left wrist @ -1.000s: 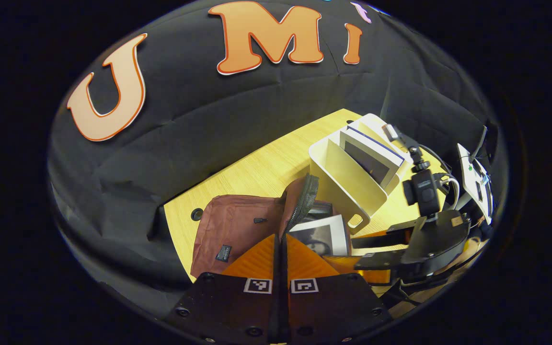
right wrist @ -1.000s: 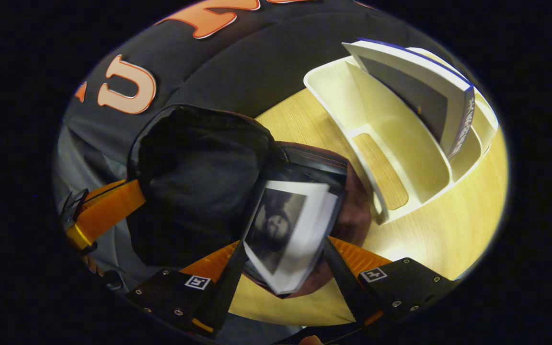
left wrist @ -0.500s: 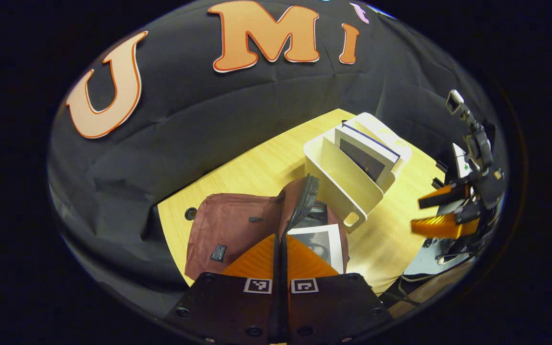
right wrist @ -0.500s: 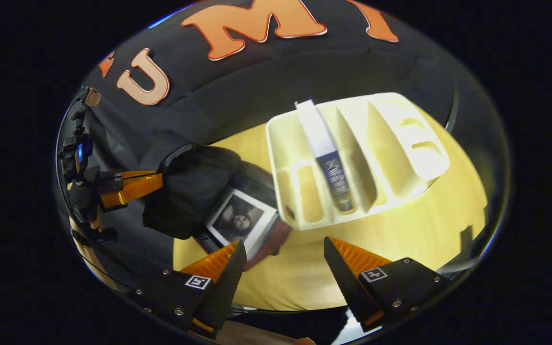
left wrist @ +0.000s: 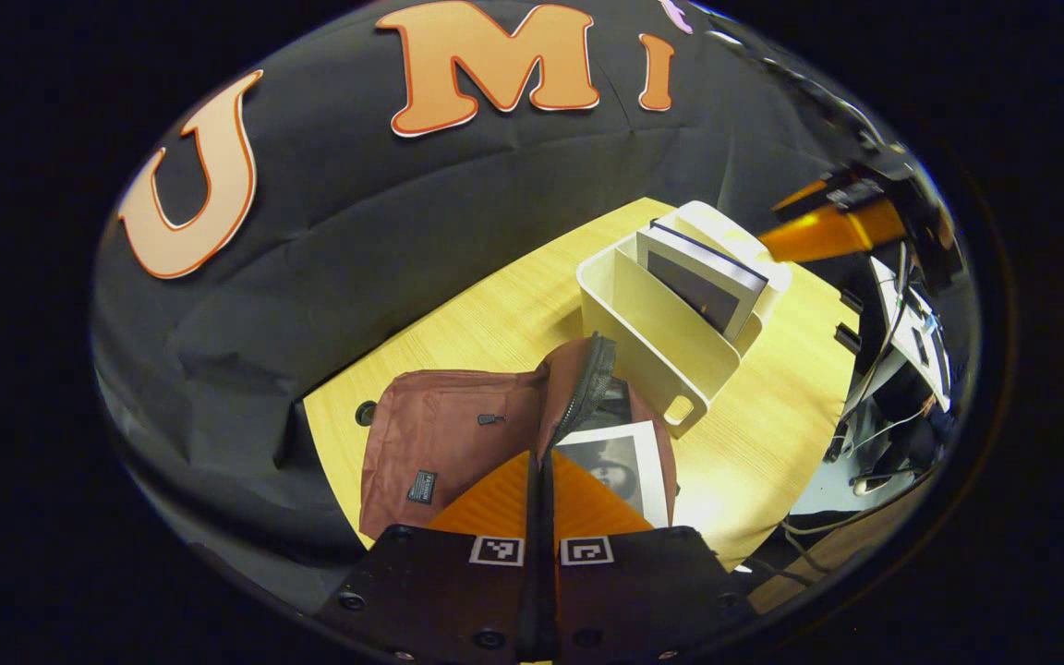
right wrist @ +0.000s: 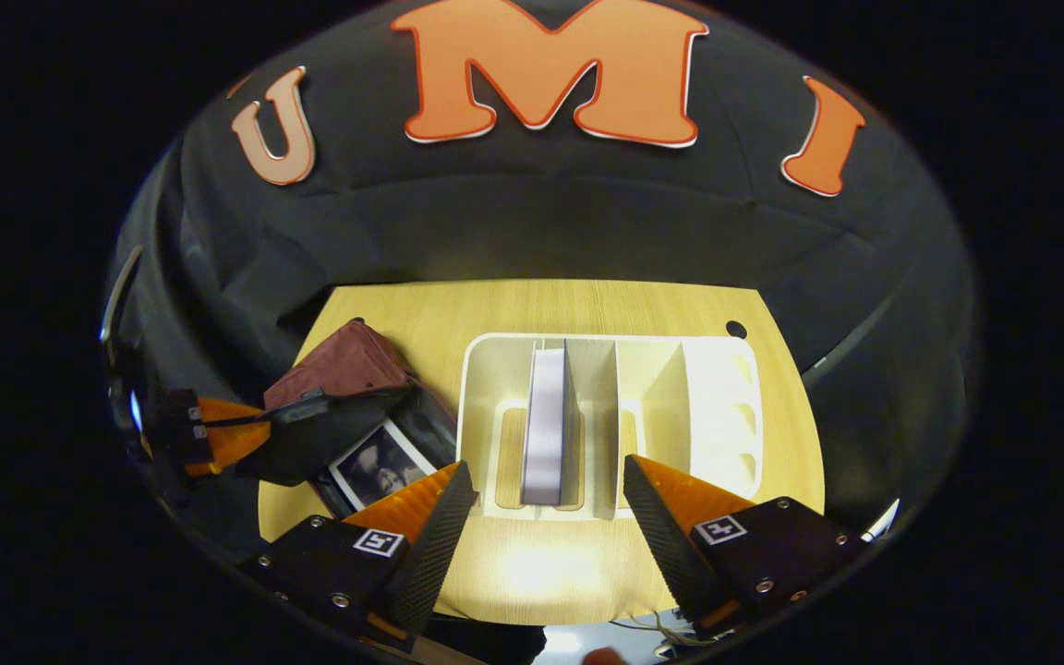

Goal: Open the schoolbag, grab two books from the bookshelf and put them into the schoolbag.

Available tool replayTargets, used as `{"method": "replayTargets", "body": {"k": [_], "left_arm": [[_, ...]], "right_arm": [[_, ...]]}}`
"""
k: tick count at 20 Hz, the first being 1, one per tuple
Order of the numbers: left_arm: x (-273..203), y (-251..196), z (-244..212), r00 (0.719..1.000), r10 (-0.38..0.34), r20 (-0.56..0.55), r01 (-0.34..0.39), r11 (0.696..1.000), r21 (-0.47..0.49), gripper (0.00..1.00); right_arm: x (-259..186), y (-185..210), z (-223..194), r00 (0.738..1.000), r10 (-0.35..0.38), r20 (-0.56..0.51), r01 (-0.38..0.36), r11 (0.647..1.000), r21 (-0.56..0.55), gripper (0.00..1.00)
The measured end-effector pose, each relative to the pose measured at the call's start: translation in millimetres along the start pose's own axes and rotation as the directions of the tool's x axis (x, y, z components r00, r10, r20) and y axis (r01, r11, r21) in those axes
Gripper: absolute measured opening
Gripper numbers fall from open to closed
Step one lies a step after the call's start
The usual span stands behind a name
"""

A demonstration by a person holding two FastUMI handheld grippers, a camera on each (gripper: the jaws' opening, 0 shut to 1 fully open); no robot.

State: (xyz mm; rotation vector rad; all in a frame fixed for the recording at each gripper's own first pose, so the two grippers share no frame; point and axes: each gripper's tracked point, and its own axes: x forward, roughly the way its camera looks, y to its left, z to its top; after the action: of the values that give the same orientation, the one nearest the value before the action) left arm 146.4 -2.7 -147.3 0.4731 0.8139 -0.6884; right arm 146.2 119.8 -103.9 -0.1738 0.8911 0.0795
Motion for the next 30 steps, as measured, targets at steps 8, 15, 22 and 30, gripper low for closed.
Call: {"method": "replayTargets", "body": {"k": [8,15,22,30], "left_arm": [[-5.7,15.4,-9.9,1.000,0.027,-0.013,-0.027,1.000,-0.010,0.00],[-6.8,20.4,-11.5,0.999,0.042,-0.022,-0.042,0.999,-0.007,0.00],[-2.5,22.3,-13.6,0.998,0.042,-0.040,-0.043,0.999,-0.018,0.00],[3.6,21.1,-18.2,0.998,0.036,-0.052,-0.038,0.999,-0.032,0.00]], "right_arm": [[84.3,-5.0,-10.3,0.969,-0.096,-0.227,0.067,0.989,-0.135,0.99],[116.7,-9.1,-26.2,0.951,-0.070,-0.302,0.084,0.996,0.035,0.53],[84.6,-30.9,-12.7,0.976,-0.035,-0.216,0.063,0.991,0.122,0.43],[-39.4,-37.7,30.8,0.999,0.048,0.013,-0.050,0.986,0.158,0.33]]}}
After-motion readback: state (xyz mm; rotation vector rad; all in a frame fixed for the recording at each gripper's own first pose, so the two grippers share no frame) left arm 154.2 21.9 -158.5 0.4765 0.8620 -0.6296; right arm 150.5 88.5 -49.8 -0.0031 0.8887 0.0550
